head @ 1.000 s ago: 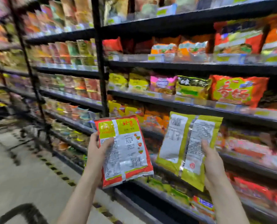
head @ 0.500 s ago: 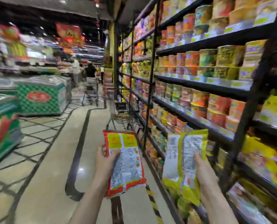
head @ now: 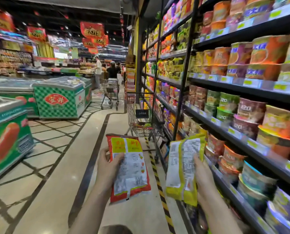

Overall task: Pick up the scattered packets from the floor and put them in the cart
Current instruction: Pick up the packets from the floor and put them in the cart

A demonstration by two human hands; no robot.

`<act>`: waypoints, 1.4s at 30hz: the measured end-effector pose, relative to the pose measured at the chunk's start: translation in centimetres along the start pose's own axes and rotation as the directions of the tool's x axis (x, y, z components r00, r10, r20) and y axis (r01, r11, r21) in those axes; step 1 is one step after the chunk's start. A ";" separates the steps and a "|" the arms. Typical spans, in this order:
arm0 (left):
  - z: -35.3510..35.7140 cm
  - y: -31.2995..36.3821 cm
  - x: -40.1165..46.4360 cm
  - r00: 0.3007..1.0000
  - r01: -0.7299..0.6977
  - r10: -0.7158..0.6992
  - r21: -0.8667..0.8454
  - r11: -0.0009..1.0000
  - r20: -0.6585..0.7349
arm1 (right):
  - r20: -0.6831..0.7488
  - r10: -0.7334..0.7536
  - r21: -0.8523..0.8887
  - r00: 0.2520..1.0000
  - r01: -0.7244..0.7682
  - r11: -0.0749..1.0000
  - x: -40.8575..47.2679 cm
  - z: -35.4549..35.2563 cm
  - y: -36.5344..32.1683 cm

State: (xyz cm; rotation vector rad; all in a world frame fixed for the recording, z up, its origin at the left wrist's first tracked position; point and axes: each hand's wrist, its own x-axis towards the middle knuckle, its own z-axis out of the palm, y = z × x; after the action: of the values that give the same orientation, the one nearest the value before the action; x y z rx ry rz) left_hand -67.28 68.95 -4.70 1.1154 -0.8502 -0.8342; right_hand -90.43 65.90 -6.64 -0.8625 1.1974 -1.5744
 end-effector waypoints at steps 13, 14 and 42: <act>14.3 -10.0 30.4 0.993 0.103 -0.104 0.014 0.995 0.057 | -0.103 0.221 0.198 0.970 -0.197 0.960 32.5 8.5 3.7; 15.4 -10.8 32.6 0.993 0.108 -0.109 0.019 0.994 0.052 | -0.100 0.238 0.216 0.966 -0.212 0.953 34.9 9.3 4.0; 39.3 -31.9 95.6 0.969 0.219 -0.193 0.174 0.960 -0.152 | -0.028 0.306 -0.001 0.952 -0.306 0.952 103.1 32.5 14.9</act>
State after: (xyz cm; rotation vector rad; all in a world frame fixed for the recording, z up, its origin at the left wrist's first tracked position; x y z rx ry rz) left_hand -64.93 -38.92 -12.68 1.4312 -0.7201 -0.8520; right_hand -88.34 -43.04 -12.96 -0.6242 1.2880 -1.3346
